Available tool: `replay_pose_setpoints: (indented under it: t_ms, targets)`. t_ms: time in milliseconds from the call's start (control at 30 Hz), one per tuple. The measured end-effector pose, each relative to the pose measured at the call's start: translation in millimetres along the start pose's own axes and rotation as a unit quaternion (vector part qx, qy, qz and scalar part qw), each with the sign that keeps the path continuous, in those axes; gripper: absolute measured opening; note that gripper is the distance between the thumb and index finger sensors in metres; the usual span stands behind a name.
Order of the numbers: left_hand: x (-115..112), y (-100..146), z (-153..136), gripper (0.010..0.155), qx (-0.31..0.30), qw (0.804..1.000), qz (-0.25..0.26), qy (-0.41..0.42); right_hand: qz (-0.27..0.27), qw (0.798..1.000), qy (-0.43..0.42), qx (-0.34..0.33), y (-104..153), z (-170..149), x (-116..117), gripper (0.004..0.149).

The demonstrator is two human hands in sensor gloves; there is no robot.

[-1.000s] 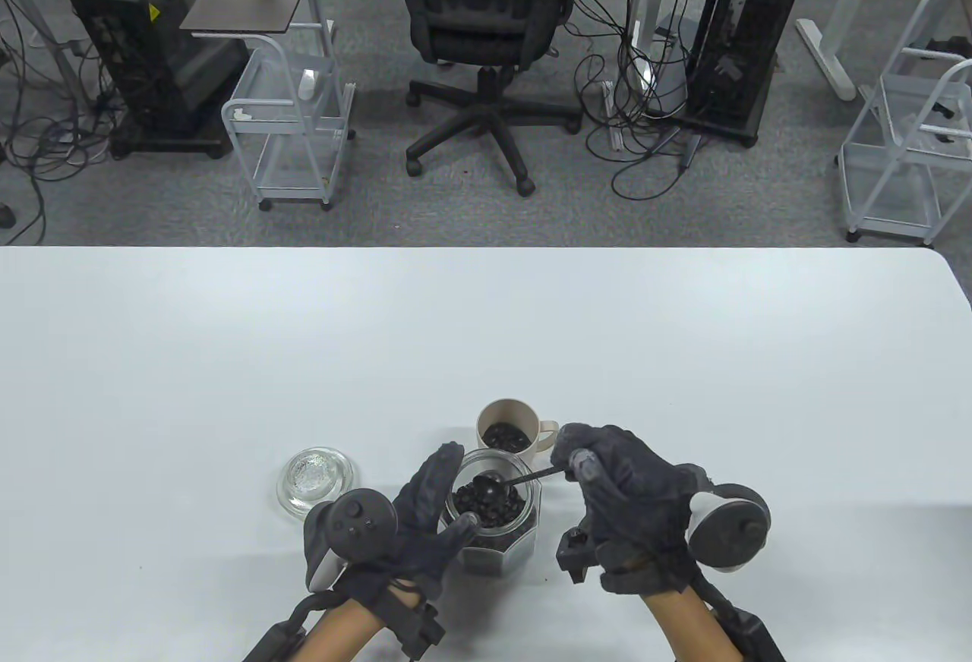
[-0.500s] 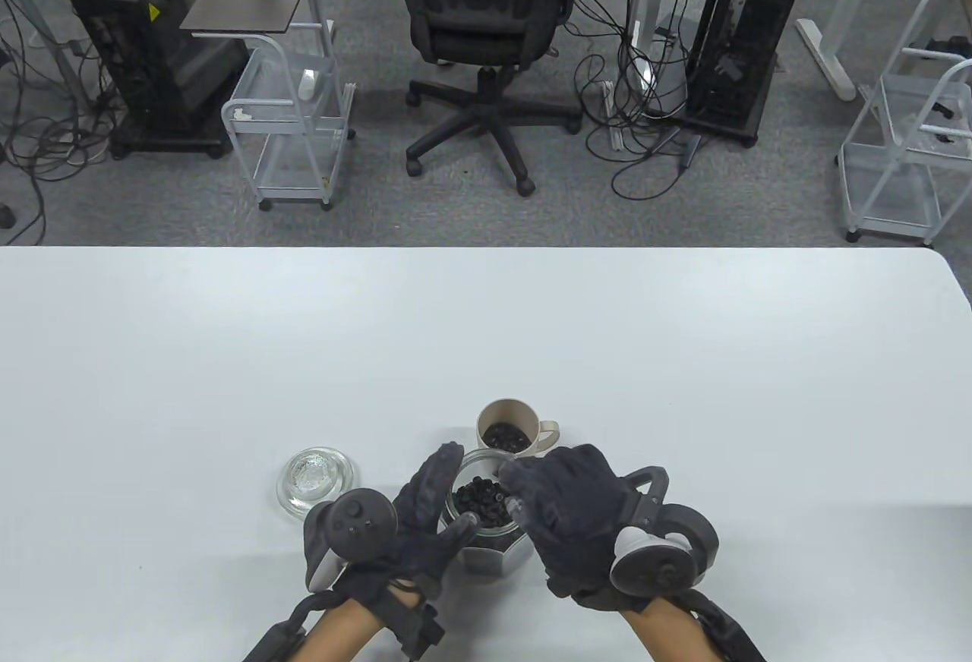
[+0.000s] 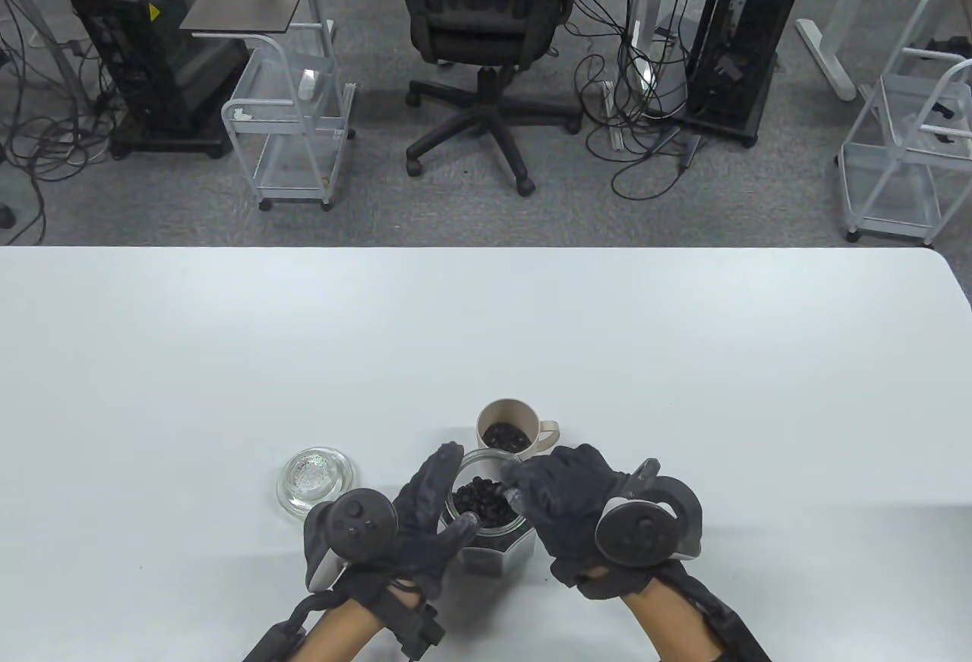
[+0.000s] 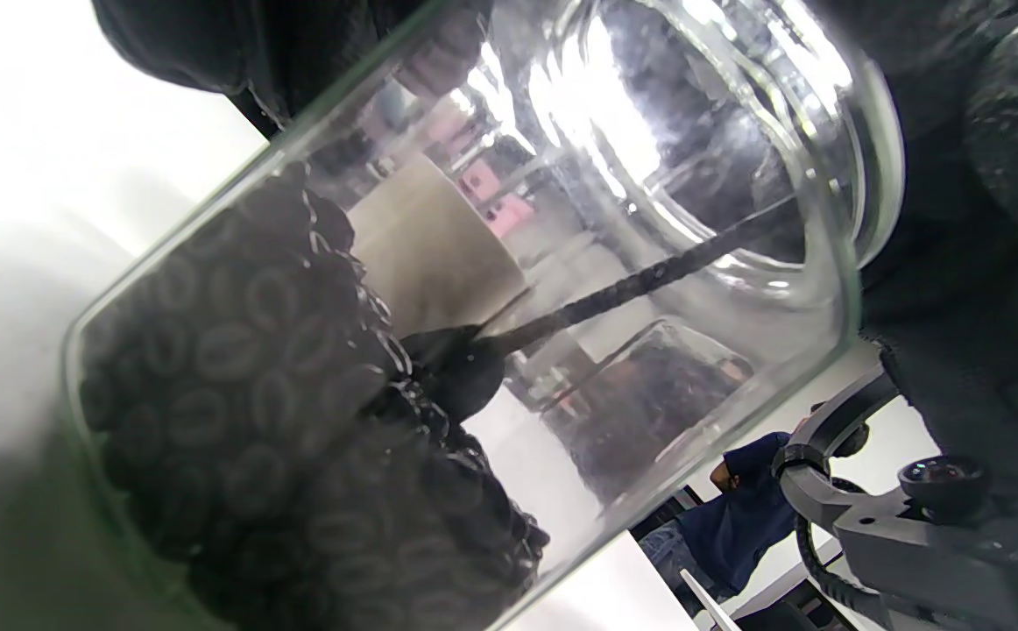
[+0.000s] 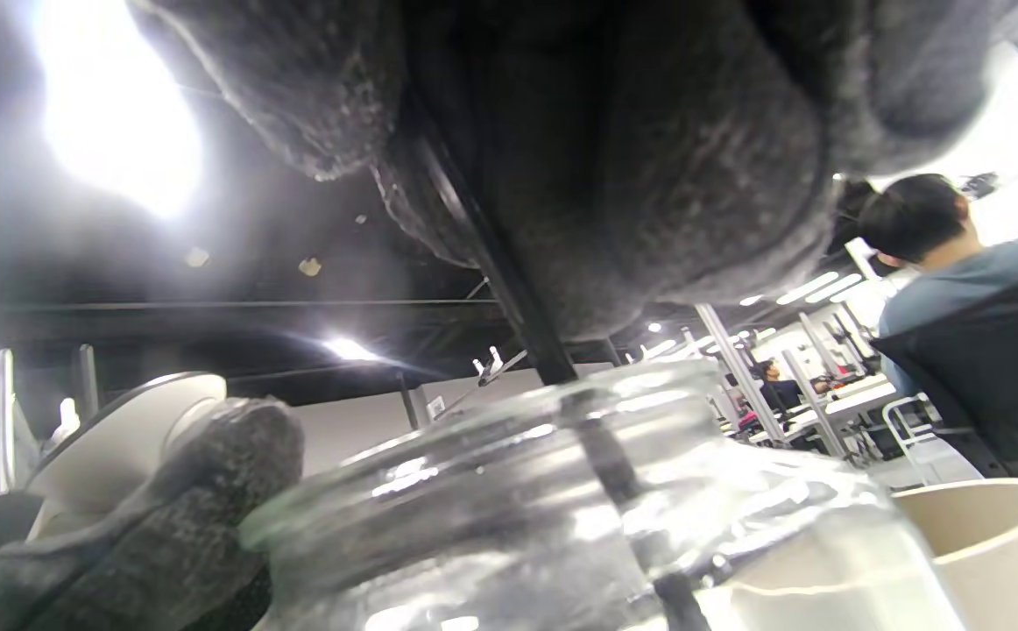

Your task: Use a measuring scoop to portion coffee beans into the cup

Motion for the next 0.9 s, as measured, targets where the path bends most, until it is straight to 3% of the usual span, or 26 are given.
replay_pose_setpoints:
  t_ms: [200,400,600,900]
  targets:
    - [0,0,0,0.091,0.001,1.0,0.002,-0.001,0.026,0.996,-0.038,0.073,0,-15,1,0.037]
    - [-1,0,0,0.092,0.0,1.0,0.004,-0.002,0.011,0.982,-0.099,0.158,2,-28,0,0.037]
    - [-1,0,0,0.092,0.001,1.0,0.004,-0.004,-0.012,0.95,-0.162,0.267,10,-47,1,0.037]
    - [-1,0,0,0.092,0.0,1.0,0.003,-0.003,-0.041,0.885,-0.249,0.392,26,-71,4,0.038]
Point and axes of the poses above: the tracker on the back of each hand, its own z axis roughly to the thumb side, its own y axis roughly from the fingertips to the wrist, x = y × z, the point moved 2 cm from there along -y, roughly from the wrist to the fingertips, and after that the axes turned 10 degrees about -z, right-handed, at the moved point
